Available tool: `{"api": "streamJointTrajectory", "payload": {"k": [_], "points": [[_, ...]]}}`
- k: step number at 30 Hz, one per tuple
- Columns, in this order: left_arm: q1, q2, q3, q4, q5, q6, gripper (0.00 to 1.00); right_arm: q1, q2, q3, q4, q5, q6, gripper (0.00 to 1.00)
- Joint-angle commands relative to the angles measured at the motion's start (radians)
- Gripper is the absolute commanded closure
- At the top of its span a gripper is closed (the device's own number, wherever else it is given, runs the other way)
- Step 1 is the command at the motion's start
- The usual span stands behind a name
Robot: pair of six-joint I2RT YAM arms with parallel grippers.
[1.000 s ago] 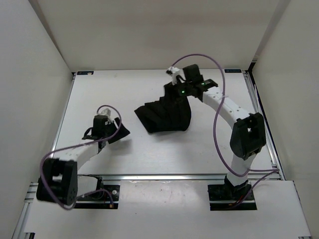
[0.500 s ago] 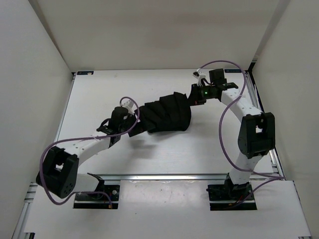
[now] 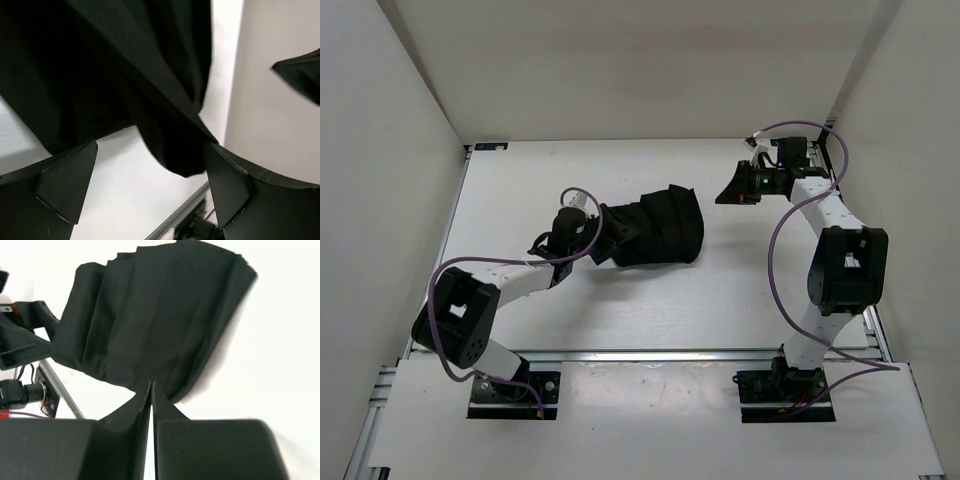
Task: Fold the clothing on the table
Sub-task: Fold the skirt
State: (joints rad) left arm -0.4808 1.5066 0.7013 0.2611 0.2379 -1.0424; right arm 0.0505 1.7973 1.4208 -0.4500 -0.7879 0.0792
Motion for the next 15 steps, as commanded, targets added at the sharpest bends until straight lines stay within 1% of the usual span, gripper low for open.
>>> {"api": "streamJointTrajectory", "payload": {"k": [1,4,8,10,15], "points": [[0.022,-0.084,-0.032,0.072,-0.044,-0.08,0.02,-0.014,-0.016,-0.013,0.026,-0.054,0.014,0.93],[0.05,-0.146,-0.074,0.07,-0.063,-0.105,0.05,-0.018,-0.015,-0.013,0.033,-0.056,0.024,0.93],[0.085,-0.14,-0.108,0.109,-0.072,-0.133,0.06,-0.023,-0.012,-0.005,0.039,-0.059,0.027,0.93],[0.093,-0.096,-0.103,0.142,-0.066,-0.133,0.05,-0.018,-0.012,0.004,0.036,-0.056,0.025,0.94],[0.091,0.017,-0.034,0.213,-0.052,-0.157,0.06,-0.031,-0.012,0.003,0.031,-0.051,0.018,0.93]]}}
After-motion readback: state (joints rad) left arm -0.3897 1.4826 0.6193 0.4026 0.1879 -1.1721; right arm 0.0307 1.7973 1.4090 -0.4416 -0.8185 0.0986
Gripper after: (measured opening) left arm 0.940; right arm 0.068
